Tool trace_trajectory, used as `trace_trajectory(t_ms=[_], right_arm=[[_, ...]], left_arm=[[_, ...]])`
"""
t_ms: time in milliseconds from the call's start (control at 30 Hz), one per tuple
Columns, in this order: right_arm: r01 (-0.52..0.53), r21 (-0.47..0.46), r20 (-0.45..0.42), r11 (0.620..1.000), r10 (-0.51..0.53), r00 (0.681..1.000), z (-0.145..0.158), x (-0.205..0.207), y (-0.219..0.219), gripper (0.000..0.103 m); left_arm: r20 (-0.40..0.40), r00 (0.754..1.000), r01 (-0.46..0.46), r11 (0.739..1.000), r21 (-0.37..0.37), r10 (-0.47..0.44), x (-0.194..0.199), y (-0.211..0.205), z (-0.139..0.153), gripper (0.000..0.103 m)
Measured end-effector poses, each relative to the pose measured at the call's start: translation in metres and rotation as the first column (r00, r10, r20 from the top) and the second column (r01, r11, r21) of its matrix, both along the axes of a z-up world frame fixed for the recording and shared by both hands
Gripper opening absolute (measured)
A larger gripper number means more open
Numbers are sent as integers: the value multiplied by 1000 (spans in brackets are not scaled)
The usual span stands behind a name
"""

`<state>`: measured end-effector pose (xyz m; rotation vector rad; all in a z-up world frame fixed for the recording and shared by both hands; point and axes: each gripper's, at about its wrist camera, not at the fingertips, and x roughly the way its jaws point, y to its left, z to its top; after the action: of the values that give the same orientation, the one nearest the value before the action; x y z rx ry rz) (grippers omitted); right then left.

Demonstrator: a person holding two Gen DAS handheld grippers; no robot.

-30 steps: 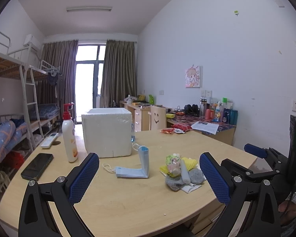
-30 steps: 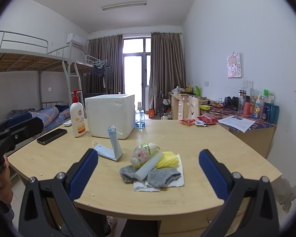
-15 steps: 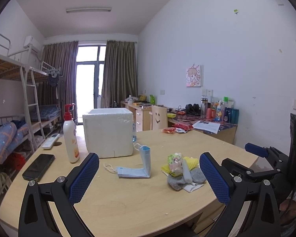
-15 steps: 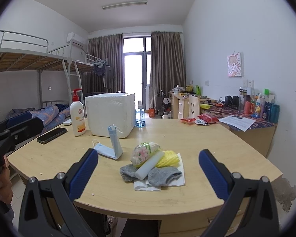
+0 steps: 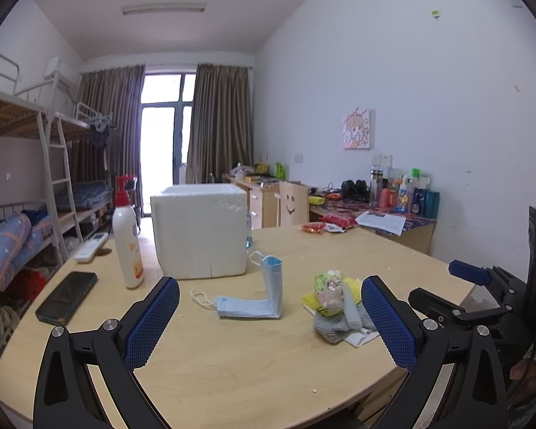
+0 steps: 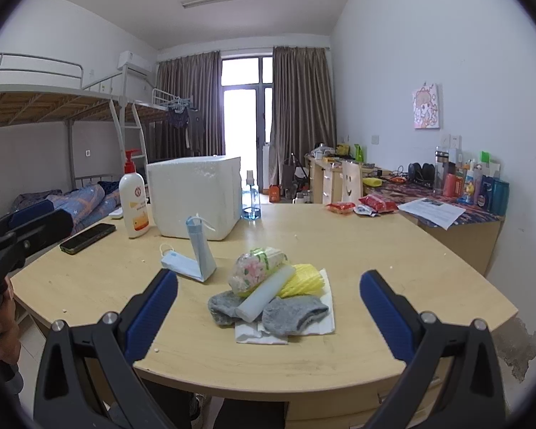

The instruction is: Organize soft objects

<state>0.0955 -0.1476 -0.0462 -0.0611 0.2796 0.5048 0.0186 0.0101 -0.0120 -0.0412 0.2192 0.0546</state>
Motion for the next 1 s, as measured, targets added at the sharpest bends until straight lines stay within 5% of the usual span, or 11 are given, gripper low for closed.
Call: trace_trajectory(t_ms=[267, 567, 1000], right_arm=[[18, -2, -81, 1000, -18, 997, -18, 33, -6, 103], [61, -19, -142, 998, -63, 988, -29, 64, -16, 103], [40, -4, -186, 999, -40, 982, -31, 89, -21, 103]], left_arm=[[-76, 997, -14, 999, 31, 17, 45, -4, -12, 102], [-192, 981, -14, 999, -29, 8, 101, 1, -26, 102], [-366, 931, -16, 999, -44, -1, 161, -3, -50, 82]])
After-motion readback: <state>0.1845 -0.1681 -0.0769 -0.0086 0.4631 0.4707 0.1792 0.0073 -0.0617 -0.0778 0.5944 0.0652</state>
